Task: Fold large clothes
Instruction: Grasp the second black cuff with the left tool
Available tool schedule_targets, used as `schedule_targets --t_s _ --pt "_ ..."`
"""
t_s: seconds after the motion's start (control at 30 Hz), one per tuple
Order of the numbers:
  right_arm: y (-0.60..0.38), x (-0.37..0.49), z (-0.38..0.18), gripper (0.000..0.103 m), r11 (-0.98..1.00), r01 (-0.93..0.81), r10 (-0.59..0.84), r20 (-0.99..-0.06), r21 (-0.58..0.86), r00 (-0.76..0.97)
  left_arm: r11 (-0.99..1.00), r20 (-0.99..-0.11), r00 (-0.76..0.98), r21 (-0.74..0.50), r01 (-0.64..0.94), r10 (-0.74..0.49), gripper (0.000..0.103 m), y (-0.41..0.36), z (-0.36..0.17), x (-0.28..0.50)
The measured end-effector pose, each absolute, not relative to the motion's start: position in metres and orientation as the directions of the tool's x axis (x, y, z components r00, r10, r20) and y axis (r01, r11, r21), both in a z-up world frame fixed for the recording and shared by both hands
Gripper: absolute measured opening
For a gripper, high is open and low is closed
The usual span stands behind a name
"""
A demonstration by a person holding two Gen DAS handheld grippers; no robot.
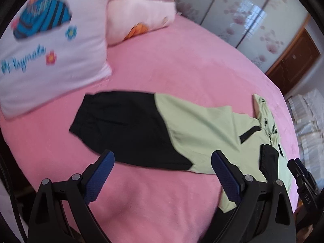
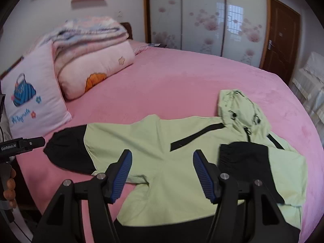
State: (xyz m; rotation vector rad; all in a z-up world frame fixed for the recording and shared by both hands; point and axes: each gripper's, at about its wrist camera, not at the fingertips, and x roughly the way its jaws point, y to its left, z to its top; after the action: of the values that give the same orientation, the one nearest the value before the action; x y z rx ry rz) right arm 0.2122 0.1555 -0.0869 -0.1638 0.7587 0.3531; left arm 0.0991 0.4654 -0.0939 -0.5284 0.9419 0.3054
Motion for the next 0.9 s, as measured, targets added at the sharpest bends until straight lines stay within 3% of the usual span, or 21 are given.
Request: schedule_targets --t_s 0.27,0.53,0.6,0.63,0.67,0.73,0.9 --pt "0.201 0.245 -0.142 0.063 0.908 -0.420 0.258 -0.770 -0.013 0.583 0.805 -0.887 0.458 -0.315 -0.503 -0.061 0.093 0.507 -0.172 0.116" --pt "0.203 0.247 -0.172 0.063 0.903 -0.429 0.260 -0.803 0.006 0.537 0.711 -0.916 0.398 -0.313 -0.629 -0.051 0.092 0.541 -0.222 0.124" --pt "0.199 0.247 -0.173 0.063 0.906 -0.424 0.256 -0.802 0.004 0.539 0.714 -0.920 0.392 -0.286 -0.640 -0.018 0.087 0.540 -0.227 0.127" --pt "0.196 0.247 -0.174 0.063 0.908 -0.420 0.255 -0.802 0.007 0.540 0.719 -0.921 0.389 -0.259 -0.645 0.017 0.072 0.536 -0.227 0.128" --pt "0.193 0.248 -0.174 0.063 0.909 -0.417 0.255 -0.803 0.009 0.539 0.733 -0.923 0.378 -0.205 -0.649 0.076 0.043 0.531 -0.226 0.131" --pt "0.186 0.248 -0.175 0.063 0.913 -0.407 0.253 -0.804 0.014 0.539 0.748 -0.919 0.368 -0.145 -0.648 0.141 0.009 0.525 -0.223 0.136" --pt "0.160 0.246 -0.173 0.063 0.926 -0.378 0.238 -0.804 0.017 0.545 0.764 -0.886 0.398 -0.084 -0.640 0.237 0.004 0.498 -0.194 0.141"
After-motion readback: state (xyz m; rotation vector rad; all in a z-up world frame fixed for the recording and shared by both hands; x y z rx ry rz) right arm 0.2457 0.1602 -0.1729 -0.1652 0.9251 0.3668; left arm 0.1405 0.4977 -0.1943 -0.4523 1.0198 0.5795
